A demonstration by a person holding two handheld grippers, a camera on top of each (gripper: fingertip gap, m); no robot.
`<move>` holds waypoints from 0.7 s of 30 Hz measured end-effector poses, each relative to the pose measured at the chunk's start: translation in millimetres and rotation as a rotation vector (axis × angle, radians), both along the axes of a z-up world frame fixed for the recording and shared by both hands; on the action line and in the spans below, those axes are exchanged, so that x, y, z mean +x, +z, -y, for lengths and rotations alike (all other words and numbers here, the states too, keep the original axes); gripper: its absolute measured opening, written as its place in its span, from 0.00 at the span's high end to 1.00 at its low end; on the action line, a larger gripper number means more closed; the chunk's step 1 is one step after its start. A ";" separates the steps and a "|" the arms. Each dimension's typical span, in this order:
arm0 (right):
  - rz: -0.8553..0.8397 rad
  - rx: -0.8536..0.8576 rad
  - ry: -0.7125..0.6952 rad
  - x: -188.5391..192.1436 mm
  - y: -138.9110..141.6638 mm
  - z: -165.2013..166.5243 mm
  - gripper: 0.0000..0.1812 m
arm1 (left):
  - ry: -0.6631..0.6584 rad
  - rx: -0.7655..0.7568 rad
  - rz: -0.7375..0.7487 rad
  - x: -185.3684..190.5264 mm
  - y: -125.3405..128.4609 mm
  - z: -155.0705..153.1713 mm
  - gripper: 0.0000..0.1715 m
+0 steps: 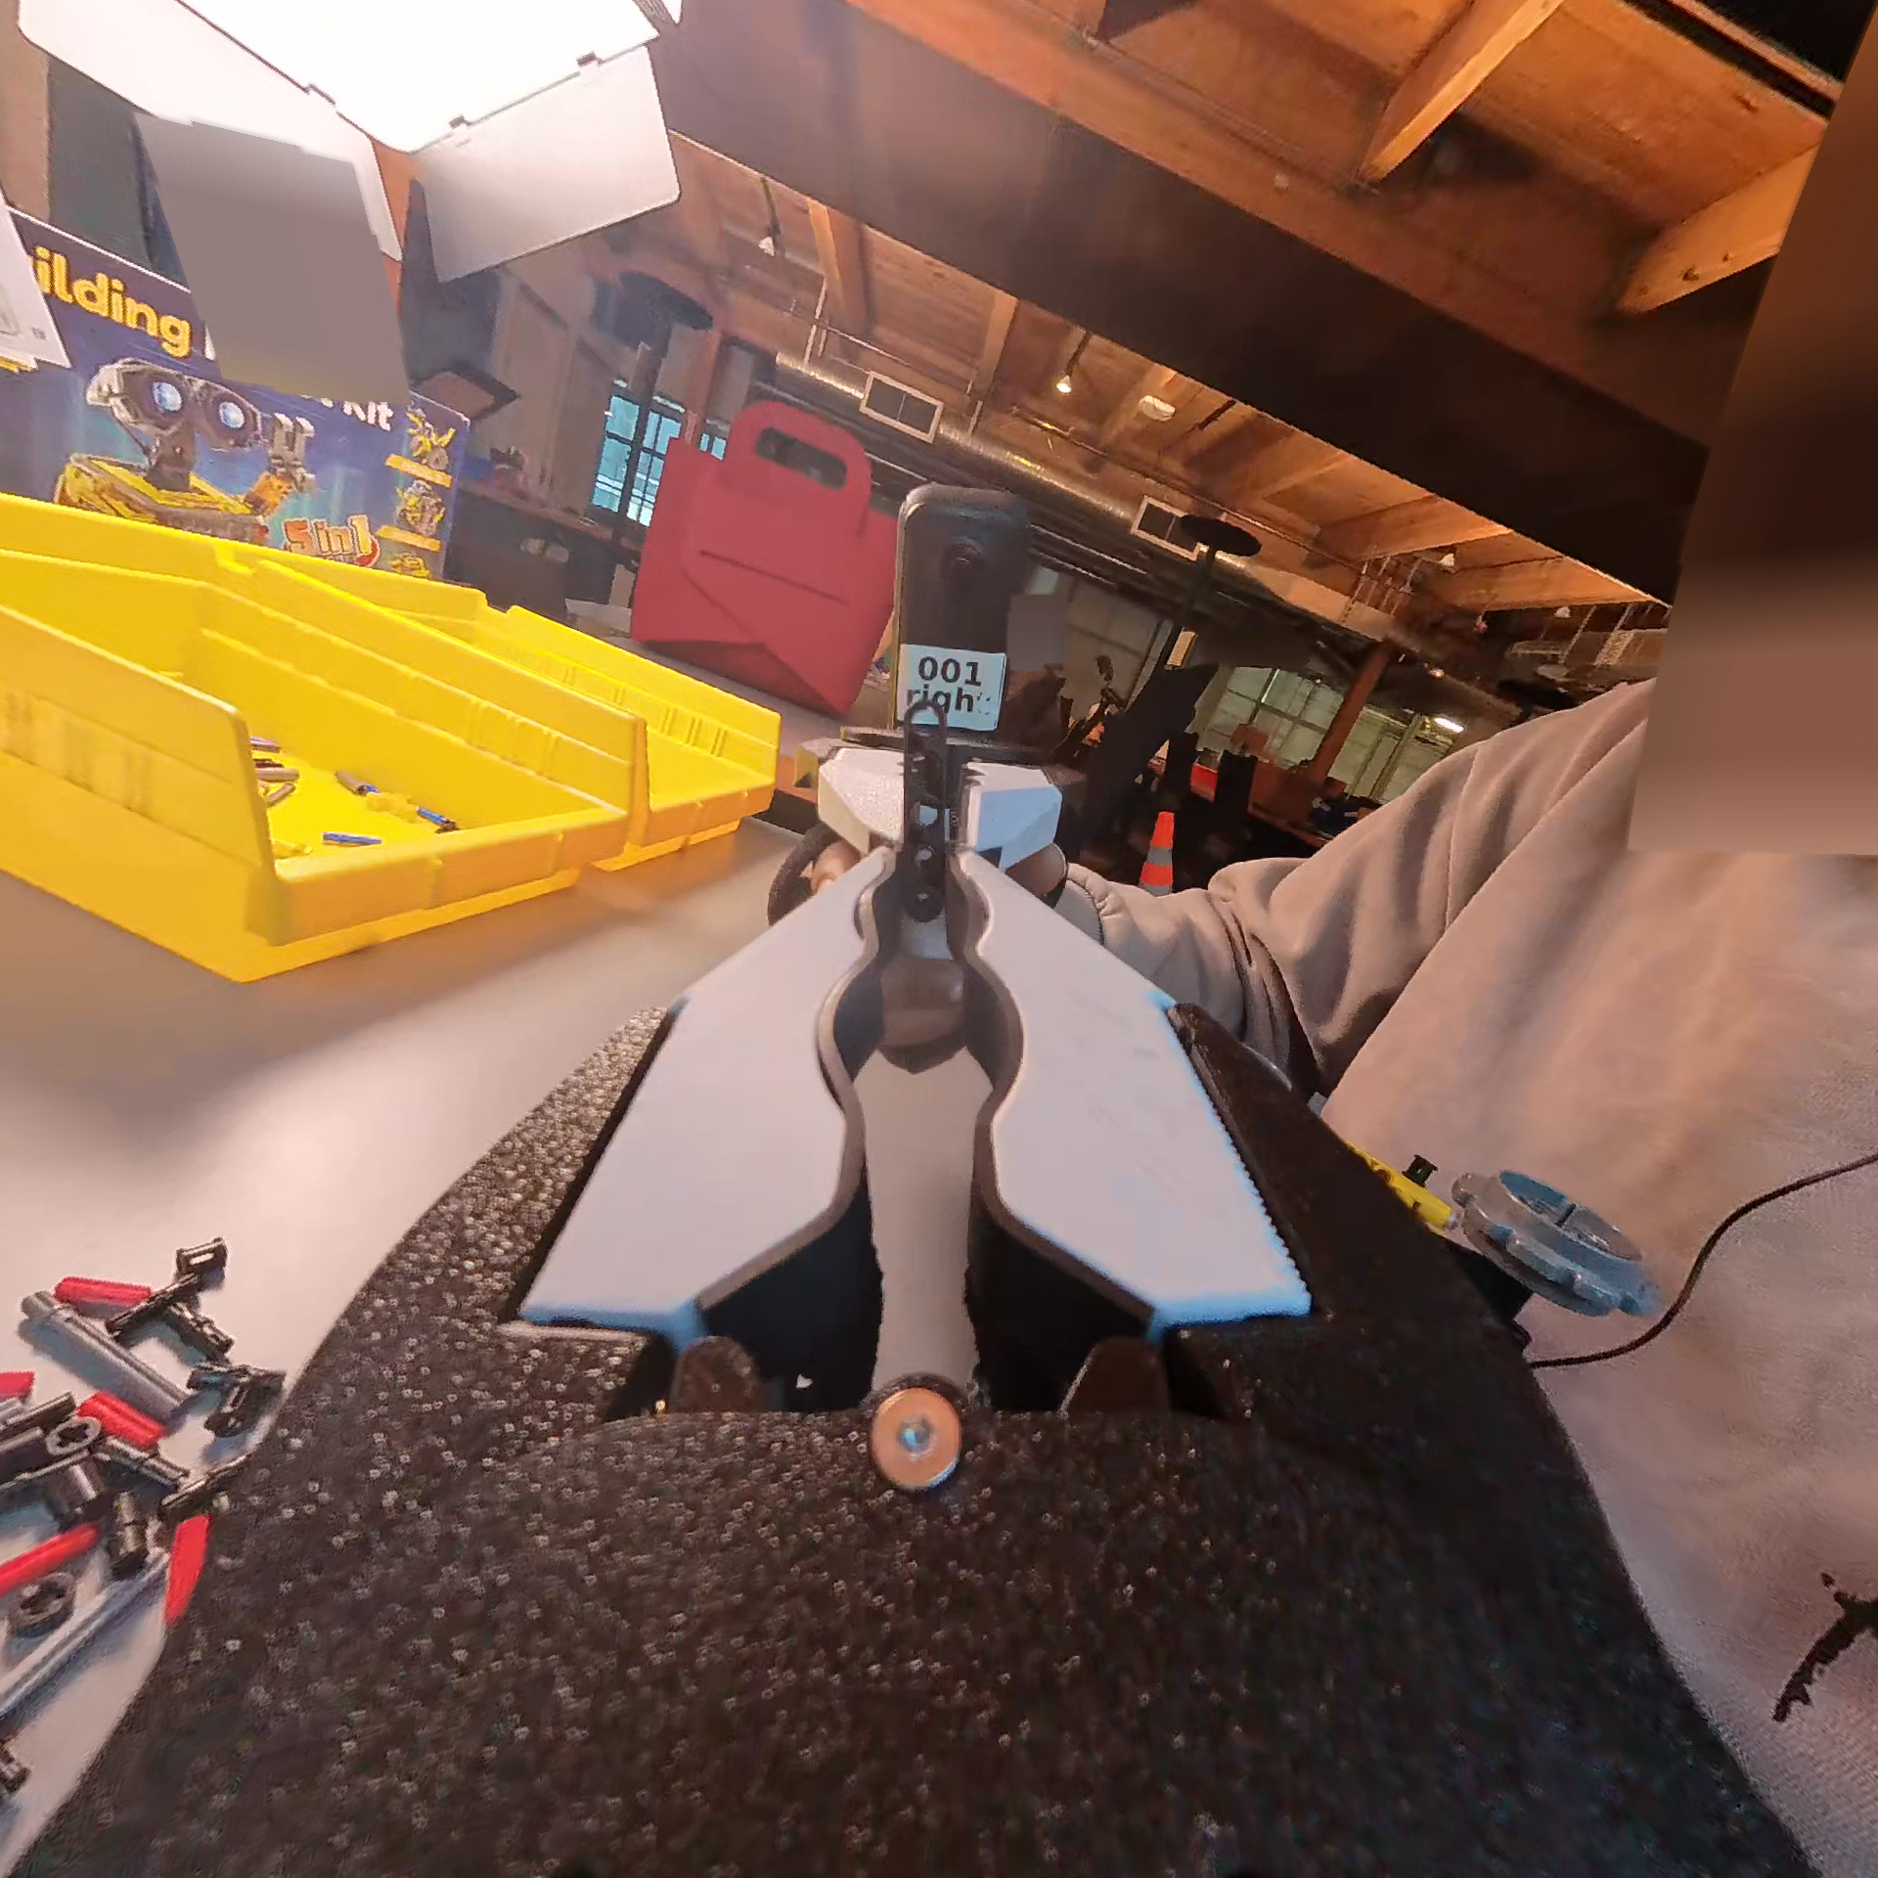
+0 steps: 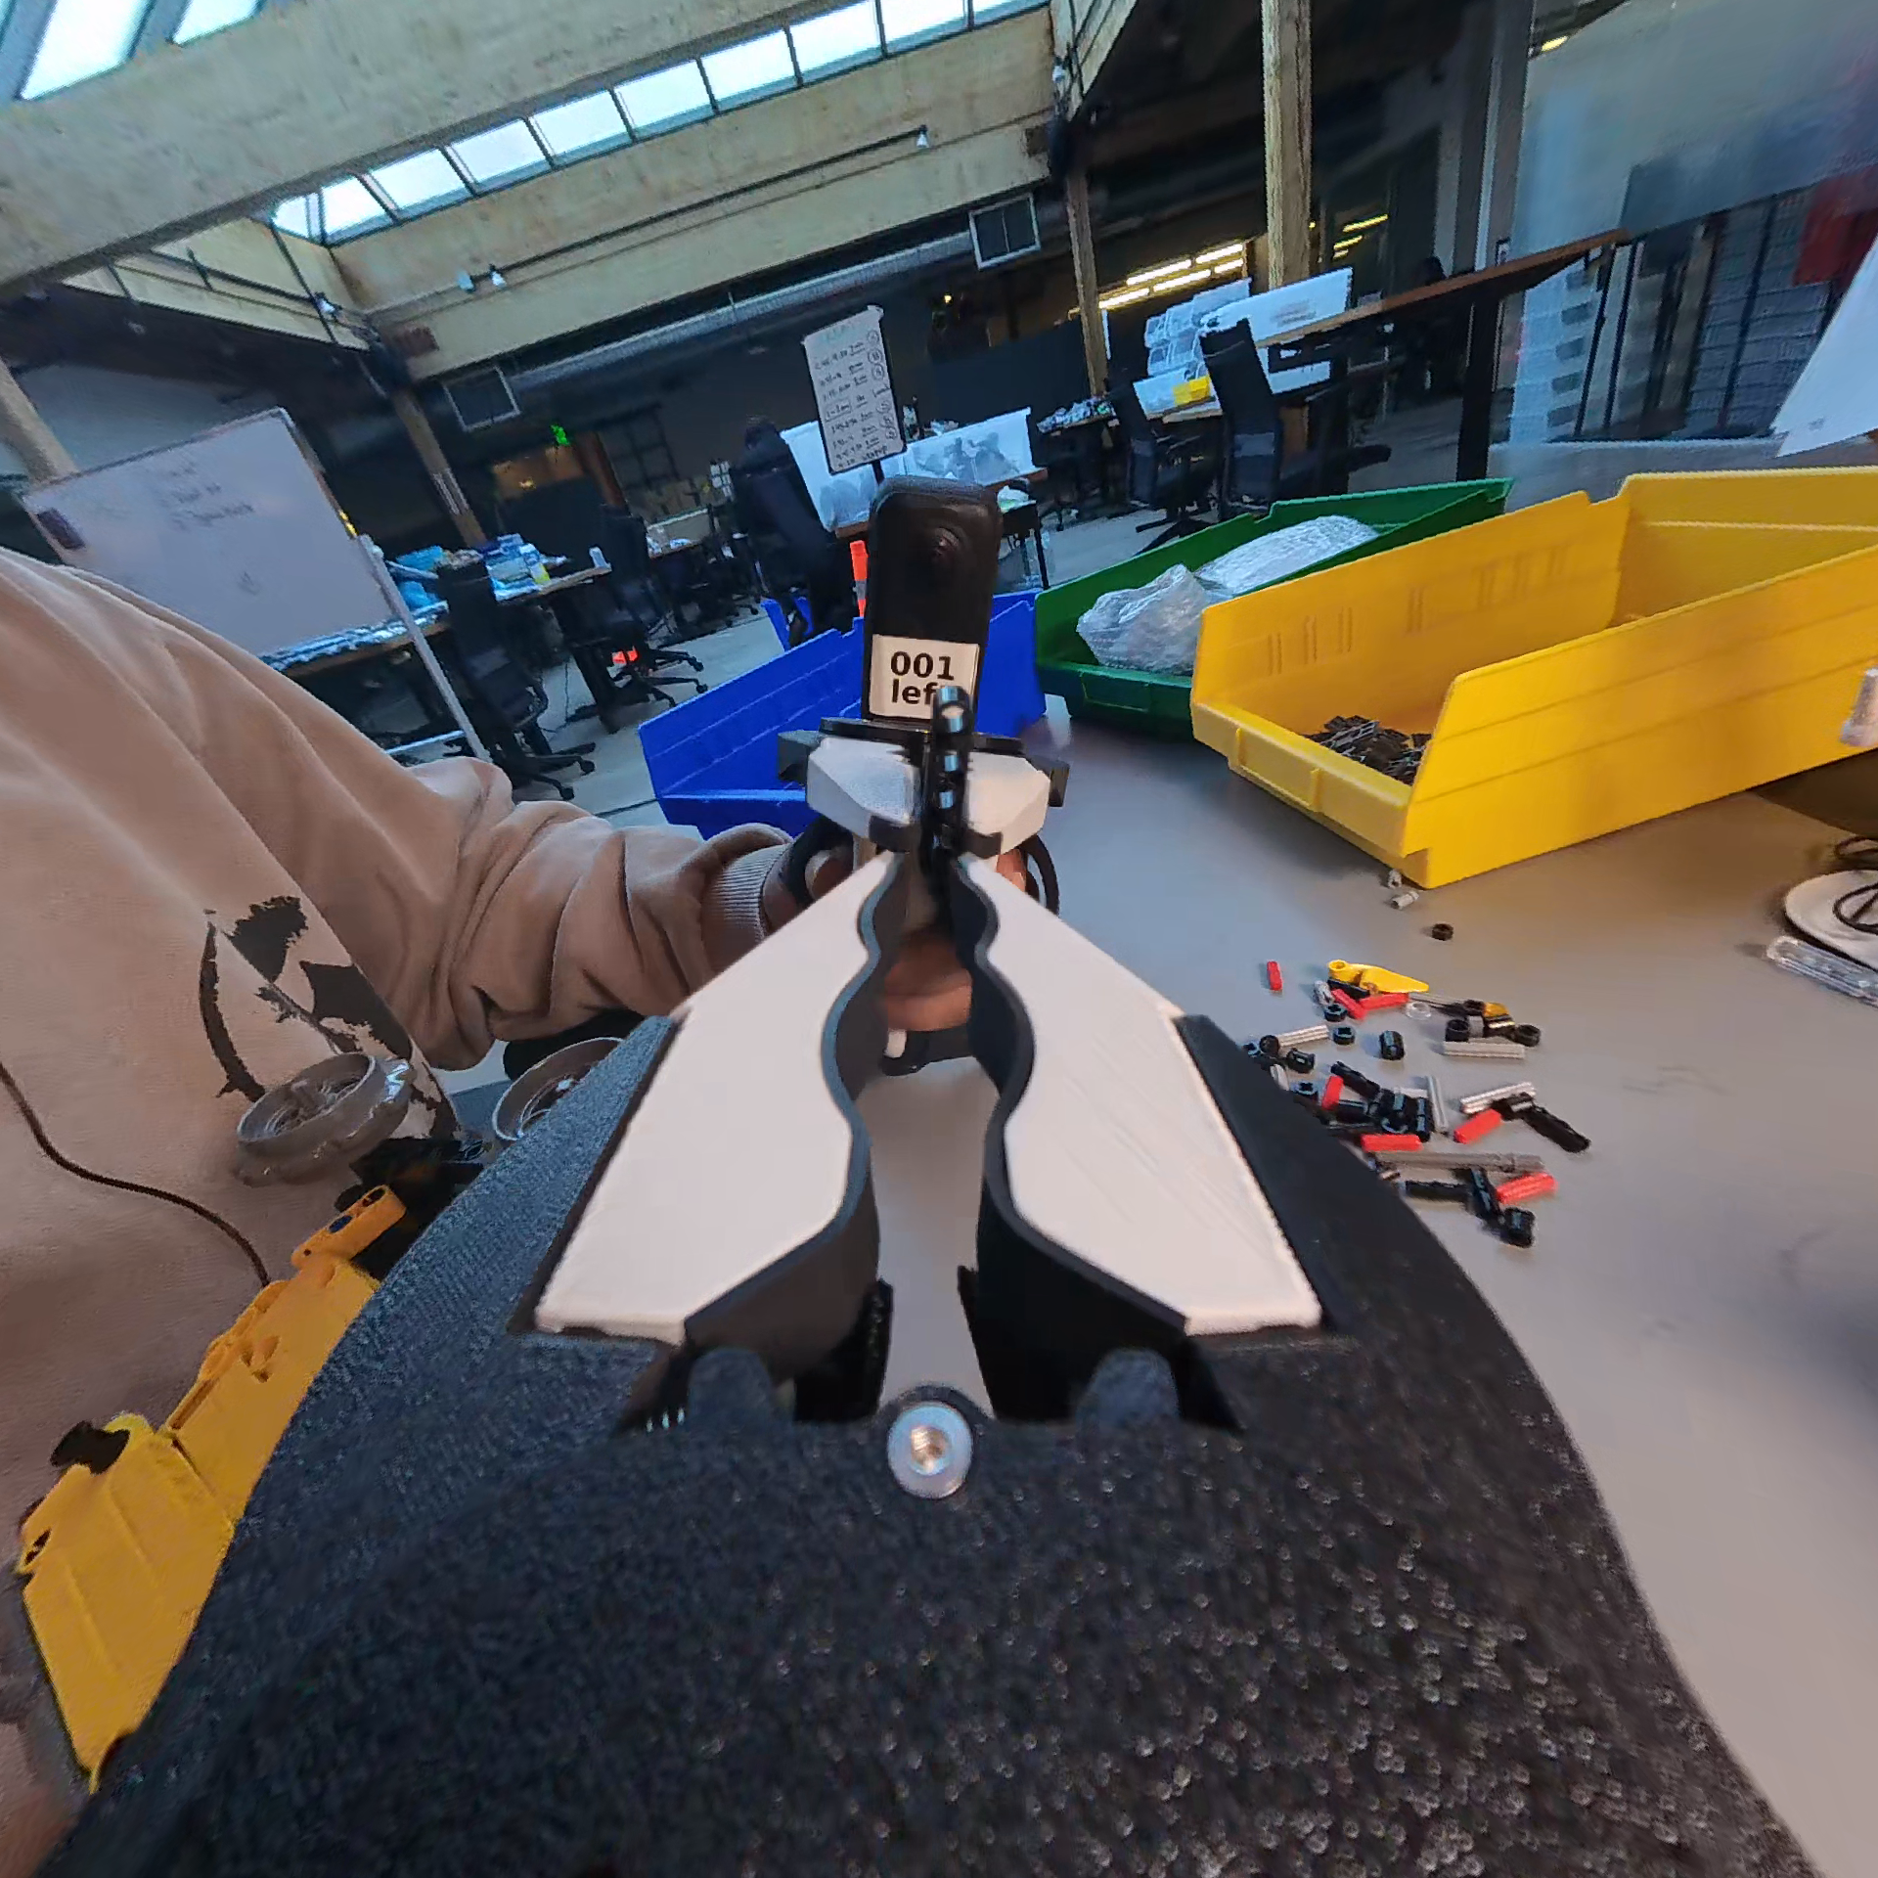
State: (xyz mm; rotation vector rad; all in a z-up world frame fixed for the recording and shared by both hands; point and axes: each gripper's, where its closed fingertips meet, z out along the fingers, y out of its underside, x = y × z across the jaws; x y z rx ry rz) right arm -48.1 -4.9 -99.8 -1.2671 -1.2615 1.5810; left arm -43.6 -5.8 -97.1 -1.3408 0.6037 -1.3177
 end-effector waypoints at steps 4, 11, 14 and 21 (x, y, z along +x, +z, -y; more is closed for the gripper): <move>-0.009 -0.006 -0.003 -0.5 0.7 -1.4 0.96 | 0.000 0.015 -0.023 4.0 -2.0 1.5 0.96; -0.016 0.052 -0.007 -1.1 -0.5 1.9 0.98 | 0.006 0.029 -0.022 3.7 1.2 2.6 0.96; -0.020 0.091 -0.021 -1.5 -0.7 1.8 0.98 | 0.003 0.031 -0.026 3.5 0.8 2.9 0.96; -0.008 0.193 -0.018 0.2 -2.3 6.9 0.99 | -0.026 0.049 -0.104 5.1 -2.2 8.4 0.96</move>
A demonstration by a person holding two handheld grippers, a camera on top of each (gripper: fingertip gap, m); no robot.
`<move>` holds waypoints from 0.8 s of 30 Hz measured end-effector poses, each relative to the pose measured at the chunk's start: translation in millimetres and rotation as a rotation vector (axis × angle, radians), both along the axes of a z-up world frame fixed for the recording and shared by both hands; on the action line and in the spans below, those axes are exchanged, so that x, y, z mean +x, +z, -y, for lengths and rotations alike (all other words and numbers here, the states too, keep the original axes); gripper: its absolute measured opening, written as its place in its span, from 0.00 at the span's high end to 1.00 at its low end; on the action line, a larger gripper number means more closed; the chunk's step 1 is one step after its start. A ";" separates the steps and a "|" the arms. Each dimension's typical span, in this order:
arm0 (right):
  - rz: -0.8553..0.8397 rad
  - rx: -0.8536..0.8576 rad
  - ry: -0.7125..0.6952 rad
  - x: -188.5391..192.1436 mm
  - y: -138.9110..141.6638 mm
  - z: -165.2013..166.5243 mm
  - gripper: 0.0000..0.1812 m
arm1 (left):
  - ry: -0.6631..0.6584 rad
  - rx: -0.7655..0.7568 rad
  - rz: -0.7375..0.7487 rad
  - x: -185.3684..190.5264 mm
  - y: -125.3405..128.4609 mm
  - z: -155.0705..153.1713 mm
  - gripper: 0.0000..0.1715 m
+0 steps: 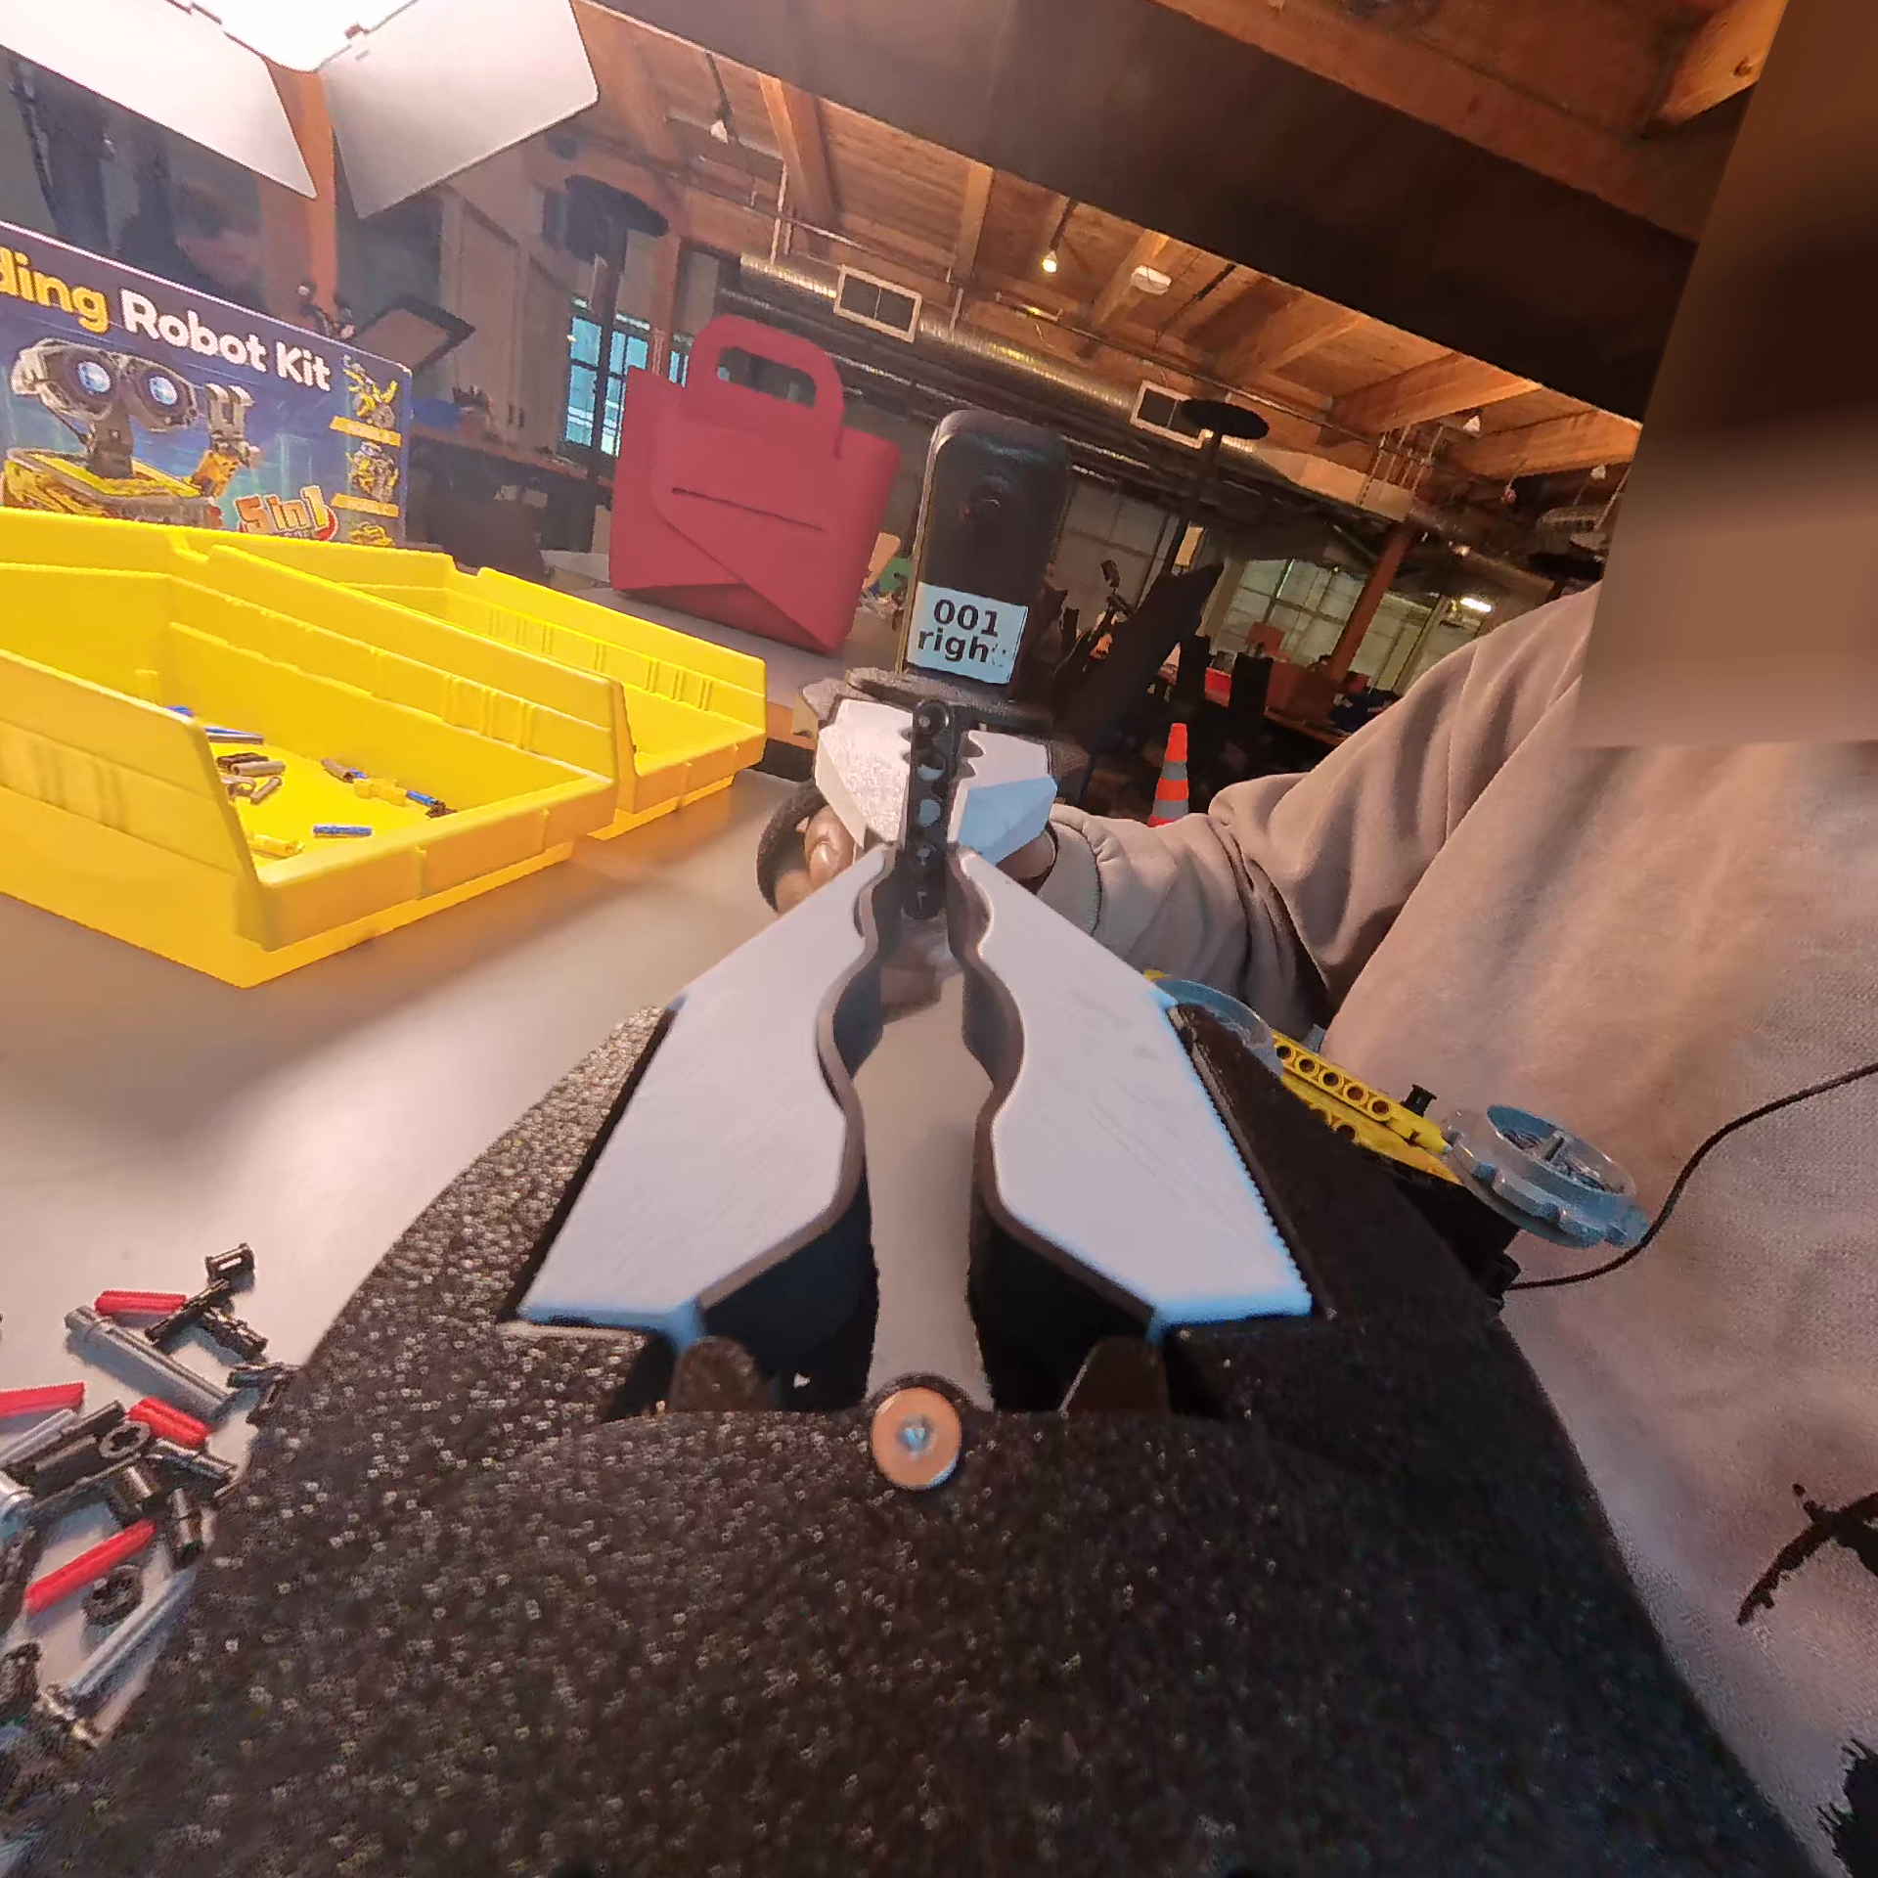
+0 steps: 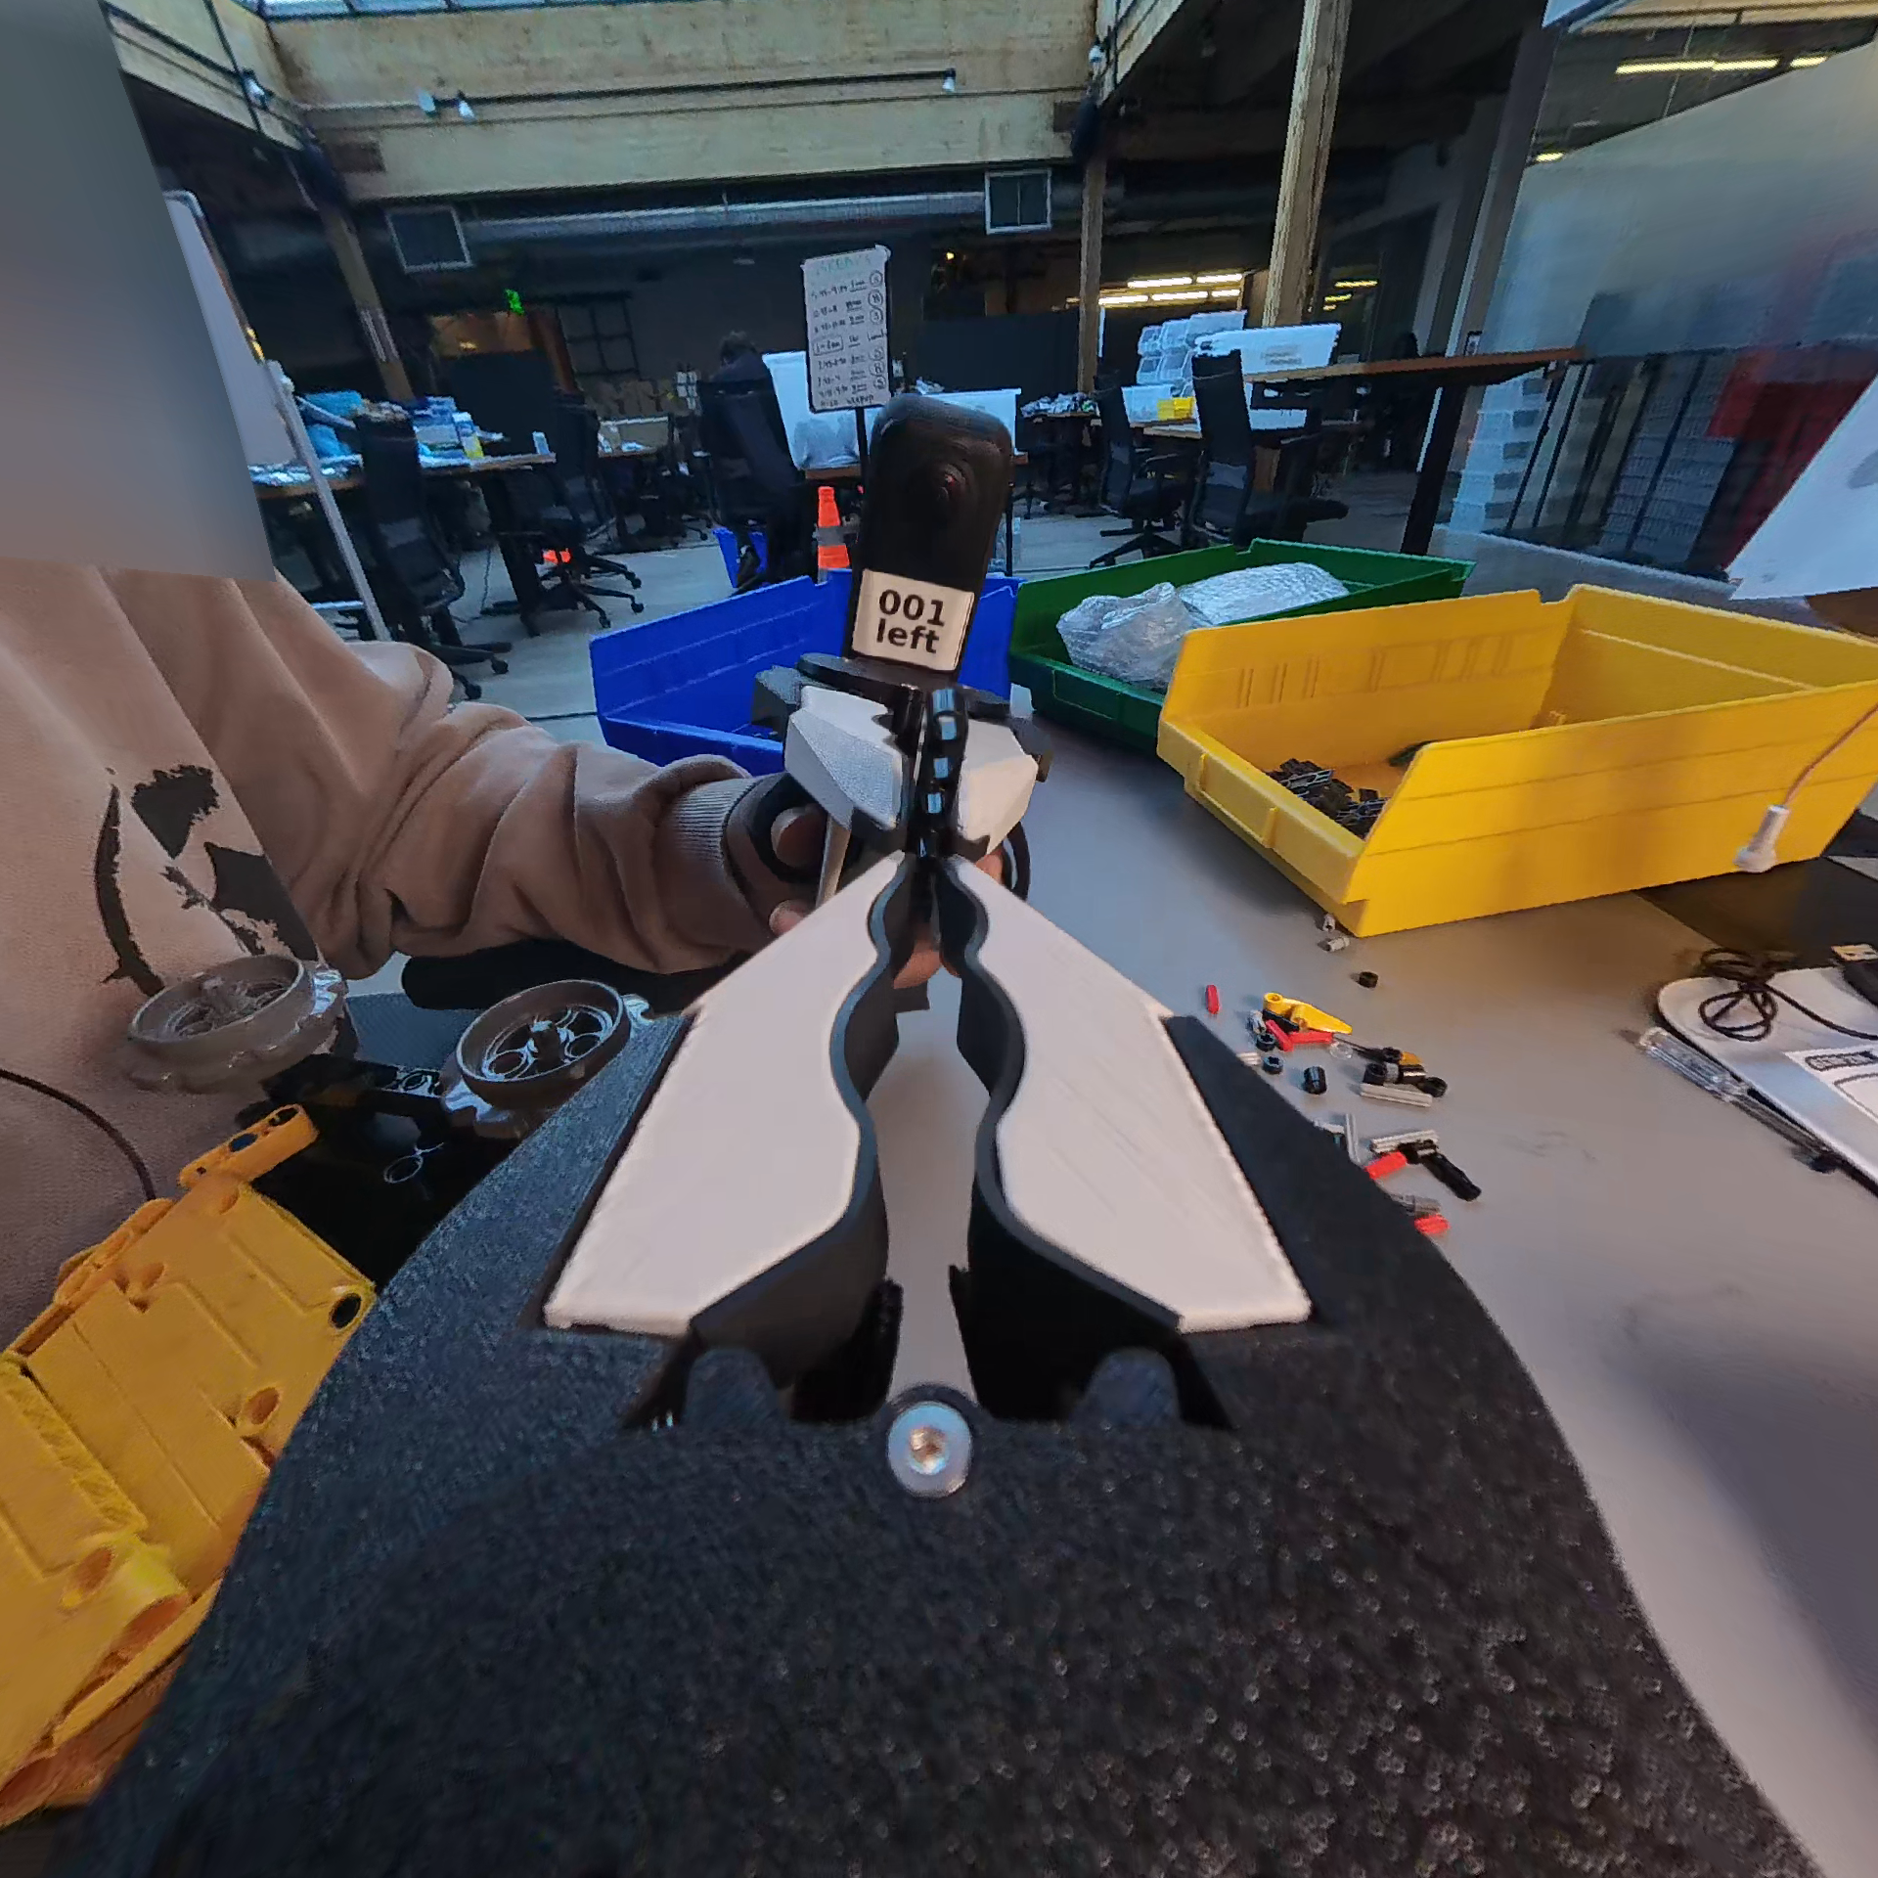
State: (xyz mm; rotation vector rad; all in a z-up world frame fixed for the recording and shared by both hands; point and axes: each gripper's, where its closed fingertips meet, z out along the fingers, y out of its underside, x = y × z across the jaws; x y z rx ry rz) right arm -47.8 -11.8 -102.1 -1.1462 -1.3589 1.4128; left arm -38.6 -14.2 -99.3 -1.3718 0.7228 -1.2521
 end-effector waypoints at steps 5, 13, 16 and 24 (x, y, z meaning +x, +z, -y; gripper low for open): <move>0.009 -0.017 0.006 -1.2 0.6 -1.6 1.00 | 0.012 -0.014 -0.015 -2.4 1.7 -2.1 0.96; -0.001 -0.038 0.038 -1.5 4.9 -0.8 1.00 | 0.007 -0.026 -0.003 -4.2 6.2 -2.3 0.96; -0.007 -0.026 0.044 0.8 7.2 -0.6 1.00 | 0.046 -0.026 0.085 -17.8 18.7 -6.9 0.96; -0.097 -0.025 -0.087 8.5 27.3 -29.1 0.99 | 0.123 0.030 0.155 -52.3 42.5 -8.3 0.96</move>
